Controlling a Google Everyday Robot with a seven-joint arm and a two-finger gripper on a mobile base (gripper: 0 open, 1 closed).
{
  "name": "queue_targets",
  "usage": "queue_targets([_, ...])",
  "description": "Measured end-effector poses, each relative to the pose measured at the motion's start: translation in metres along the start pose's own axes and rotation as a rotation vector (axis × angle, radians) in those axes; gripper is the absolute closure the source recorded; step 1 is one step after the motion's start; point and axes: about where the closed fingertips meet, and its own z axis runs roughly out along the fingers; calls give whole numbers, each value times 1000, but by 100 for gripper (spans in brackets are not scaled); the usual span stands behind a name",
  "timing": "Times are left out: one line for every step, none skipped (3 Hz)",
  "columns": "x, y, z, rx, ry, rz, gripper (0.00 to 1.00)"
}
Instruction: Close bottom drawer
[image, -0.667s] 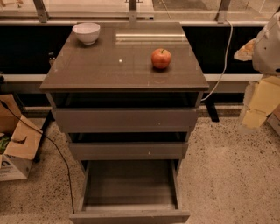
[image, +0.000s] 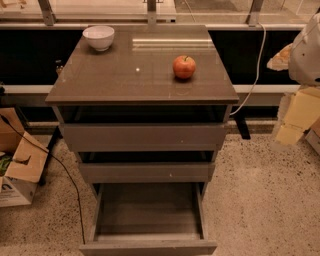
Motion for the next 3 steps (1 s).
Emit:
queue_targets([-3, 4, 8, -13, -35, 3, 32])
queue_targets([-4, 20, 41, -83, -69, -9, 55])
queue_targets([-3, 42, 88, -132, -84, -55, 86])
